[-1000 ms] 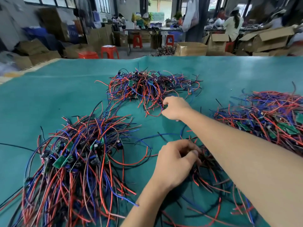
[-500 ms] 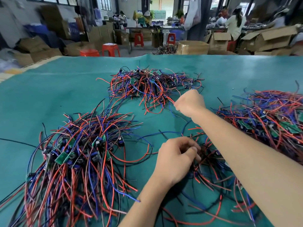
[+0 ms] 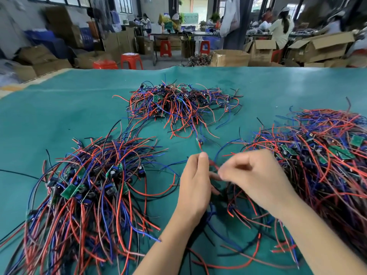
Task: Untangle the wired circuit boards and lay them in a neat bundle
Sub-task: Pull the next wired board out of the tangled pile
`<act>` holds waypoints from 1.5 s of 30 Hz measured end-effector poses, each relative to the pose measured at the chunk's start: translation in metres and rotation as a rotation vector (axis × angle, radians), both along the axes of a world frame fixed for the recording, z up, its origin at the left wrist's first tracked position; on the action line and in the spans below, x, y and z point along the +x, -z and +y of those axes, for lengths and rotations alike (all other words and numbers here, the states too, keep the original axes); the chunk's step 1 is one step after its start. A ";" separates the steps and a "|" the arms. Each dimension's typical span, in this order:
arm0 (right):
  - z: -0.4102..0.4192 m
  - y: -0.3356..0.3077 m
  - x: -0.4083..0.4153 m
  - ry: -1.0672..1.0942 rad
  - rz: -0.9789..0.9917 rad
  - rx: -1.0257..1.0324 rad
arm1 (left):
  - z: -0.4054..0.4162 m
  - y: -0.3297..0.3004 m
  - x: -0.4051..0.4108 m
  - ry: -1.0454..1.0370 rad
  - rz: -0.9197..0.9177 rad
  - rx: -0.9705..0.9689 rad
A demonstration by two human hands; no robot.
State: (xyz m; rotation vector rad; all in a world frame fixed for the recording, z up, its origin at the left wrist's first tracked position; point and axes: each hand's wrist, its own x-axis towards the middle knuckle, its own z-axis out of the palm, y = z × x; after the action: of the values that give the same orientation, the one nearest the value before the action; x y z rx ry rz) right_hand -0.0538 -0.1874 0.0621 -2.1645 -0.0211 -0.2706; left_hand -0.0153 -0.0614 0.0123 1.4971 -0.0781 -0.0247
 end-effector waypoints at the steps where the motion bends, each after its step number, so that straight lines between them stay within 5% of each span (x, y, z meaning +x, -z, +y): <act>1: 0.000 0.004 -0.008 -0.052 0.010 0.001 | 0.000 -0.001 0.000 -0.002 0.019 -0.002; 6: 0.001 0.016 -0.008 -0.172 0.088 0.029 | 0.001 0.000 0.002 -0.002 0.045 -0.005; 10: -0.010 0.028 -0.001 0.109 -0.037 -0.039 | 0.002 -0.002 -0.002 0.085 0.010 -0.035; 16: -0.013 0.016 0.007 0.225 0.049 0.967 | 0.003 -0.008 -0.009 0.338 -0.103 -0.032; 20: -0.021 0.000 0.002 0.096 -0.012 1.160 | 0.004 -0.008 -0.009 0.353 -0.152 0.036; 22: -0.031 -0.008 -0.004 -0.030 0.009 1.385 | 0.004 -0.006 -0.007 0.340 -0.158 0.030; 25: -0.047 -0.019 -0.012 -0.504 0.040 1.658 | 0.005 -0.004 -0.006 0.310 -0.111 0.038; 27: -0.043 -0.017 -0.012 -0.545 0.073 1.578 | 0.004 -0.004 -0.005 0.310 -0.107 0.060; 32: 0.000 0.012 -0.004 0.070 0.101 0.764 | 0.005 -0.006 -0.006 0.337 -0.112 -0.015; 41: 0.000 0.030 0.002 0.109 0.145 0.868 | 0.005 -0.008 -0.009 0.410 -0.185 0.007; 45: -0.008 0.032 0.005 0.177 0.031 0.680 | 0.005 -0.006 -0.008 0.402 -0.158 0.032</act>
State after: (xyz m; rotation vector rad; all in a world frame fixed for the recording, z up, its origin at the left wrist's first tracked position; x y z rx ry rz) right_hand -0.0490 -0.1956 0.0305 -1.4935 0.2478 -0.2937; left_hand -0.0230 -0.0561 0.0186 1.4932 -0.5072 -0.2324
